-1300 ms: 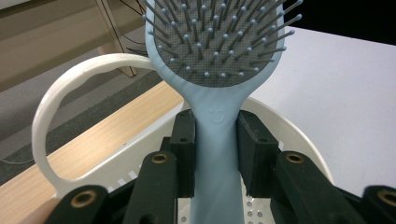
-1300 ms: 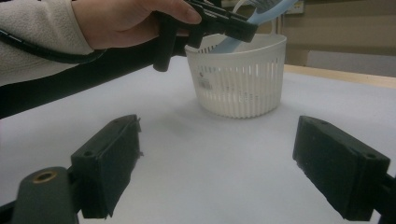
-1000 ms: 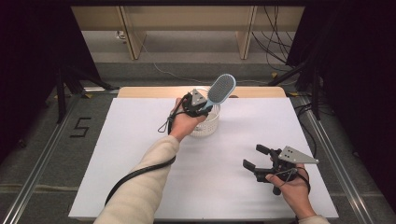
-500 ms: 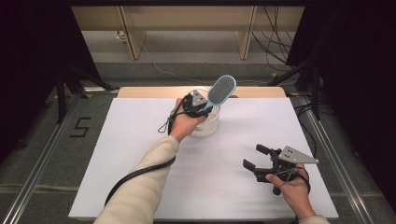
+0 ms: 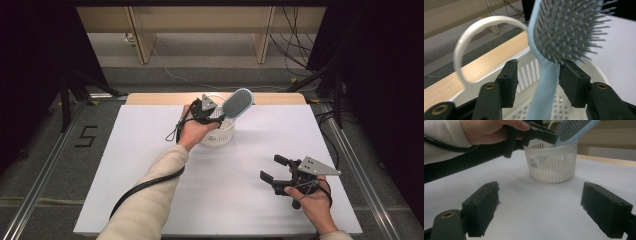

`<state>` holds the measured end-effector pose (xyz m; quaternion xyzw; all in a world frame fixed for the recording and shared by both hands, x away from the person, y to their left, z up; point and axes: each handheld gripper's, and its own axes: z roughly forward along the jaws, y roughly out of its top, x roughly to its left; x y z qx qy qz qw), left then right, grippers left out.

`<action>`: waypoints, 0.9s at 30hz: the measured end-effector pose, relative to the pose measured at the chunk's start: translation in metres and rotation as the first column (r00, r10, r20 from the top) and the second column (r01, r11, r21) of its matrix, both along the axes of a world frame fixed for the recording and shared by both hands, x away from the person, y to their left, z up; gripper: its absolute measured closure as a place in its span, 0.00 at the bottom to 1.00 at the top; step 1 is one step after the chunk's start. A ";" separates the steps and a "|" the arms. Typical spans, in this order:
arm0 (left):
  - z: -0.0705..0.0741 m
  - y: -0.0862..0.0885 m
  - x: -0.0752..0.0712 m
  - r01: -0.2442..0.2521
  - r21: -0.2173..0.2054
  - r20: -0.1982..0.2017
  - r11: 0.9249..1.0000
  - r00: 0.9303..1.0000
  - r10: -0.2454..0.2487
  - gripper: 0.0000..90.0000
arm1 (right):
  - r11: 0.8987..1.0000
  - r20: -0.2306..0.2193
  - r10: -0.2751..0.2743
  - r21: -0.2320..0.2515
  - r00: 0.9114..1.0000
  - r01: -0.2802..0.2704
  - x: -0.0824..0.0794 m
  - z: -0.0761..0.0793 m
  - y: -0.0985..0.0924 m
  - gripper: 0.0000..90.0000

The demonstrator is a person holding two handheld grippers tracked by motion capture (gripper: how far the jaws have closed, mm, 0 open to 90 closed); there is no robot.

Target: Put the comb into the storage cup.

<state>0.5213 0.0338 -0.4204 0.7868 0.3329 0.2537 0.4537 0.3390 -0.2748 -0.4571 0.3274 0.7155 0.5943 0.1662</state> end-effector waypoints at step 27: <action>0.020 0.046 -0.027 -0.056 0.003 -0.013 0.998 0.998 0.057 0.17 | 1.000 -0.003 -0.006 -0.007 1.000 0.006 0.000 -0.001 0.001 0.17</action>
